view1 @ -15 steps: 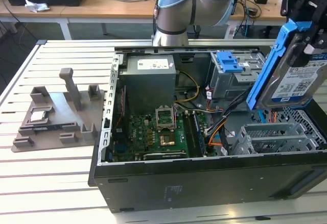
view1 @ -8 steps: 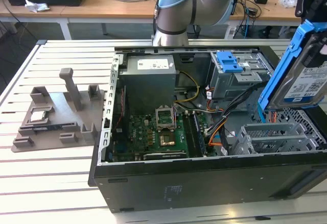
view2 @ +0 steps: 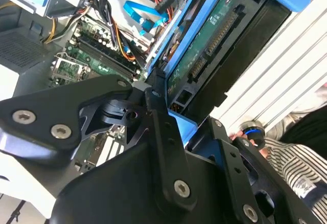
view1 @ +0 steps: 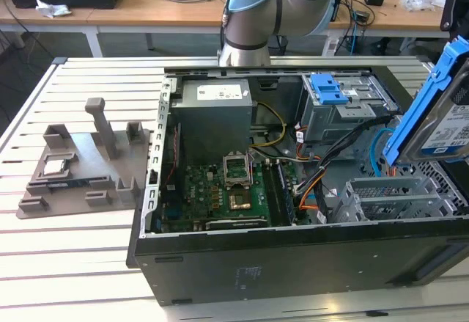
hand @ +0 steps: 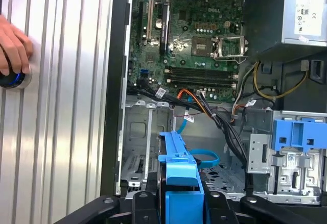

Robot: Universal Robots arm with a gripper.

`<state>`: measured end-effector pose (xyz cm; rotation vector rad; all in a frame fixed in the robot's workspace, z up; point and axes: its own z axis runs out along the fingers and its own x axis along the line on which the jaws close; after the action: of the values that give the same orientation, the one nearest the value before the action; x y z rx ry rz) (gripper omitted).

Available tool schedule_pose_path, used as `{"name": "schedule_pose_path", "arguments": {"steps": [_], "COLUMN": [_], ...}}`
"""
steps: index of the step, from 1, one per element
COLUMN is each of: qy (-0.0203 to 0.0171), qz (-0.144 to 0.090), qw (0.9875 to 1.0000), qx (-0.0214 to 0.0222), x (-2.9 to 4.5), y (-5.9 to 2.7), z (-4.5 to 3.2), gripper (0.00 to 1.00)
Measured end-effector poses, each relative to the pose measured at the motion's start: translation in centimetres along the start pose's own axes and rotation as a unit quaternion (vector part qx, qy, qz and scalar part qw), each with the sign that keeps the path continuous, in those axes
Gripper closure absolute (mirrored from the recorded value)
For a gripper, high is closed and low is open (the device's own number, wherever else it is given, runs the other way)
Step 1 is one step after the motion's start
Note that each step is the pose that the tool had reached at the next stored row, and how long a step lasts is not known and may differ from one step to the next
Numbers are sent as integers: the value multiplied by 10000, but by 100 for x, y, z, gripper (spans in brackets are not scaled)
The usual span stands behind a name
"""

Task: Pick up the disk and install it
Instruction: 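Pick up the disk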

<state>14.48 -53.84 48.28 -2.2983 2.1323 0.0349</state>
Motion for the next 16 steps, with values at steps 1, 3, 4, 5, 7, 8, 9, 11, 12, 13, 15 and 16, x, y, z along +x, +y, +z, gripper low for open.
{"name": "schedule_pose_path", "arguments": {"steps": [1, 3, 4, 5, 7, 8, 9, 11, 12, 13, 15, 16], "qy": [0, 0, 2, 4, 5, 7, 8, 9, 9, 8, 8, 8], "qz": [0, 5, 31, 77, 259, 346, 424, 533, 535, 535, 536, 535], "qw": [10000, 10000, 10000, 10000, 9997, 9994, 9991, 9986, 9986, 9986, 9986, 9986], "qx": [0, 0, 0, 1, 5, 6, 8, 10, 10, 10, 10, 10], "x": [1, 2, 2, 2, 2, 2, 2, 2, 2, 2, 6, 10], "y": [0, 0, 0, 0, 1, 0, 0, 0, 0, 1, 19, 36], "z": [0, 0, 0, 0, 1, 0, 0, 0, 0, 0, 1, 4], "gripper": [63, 63, 63, 63, 63, 63, 63, 63, 63, 63, 63, 63]}}
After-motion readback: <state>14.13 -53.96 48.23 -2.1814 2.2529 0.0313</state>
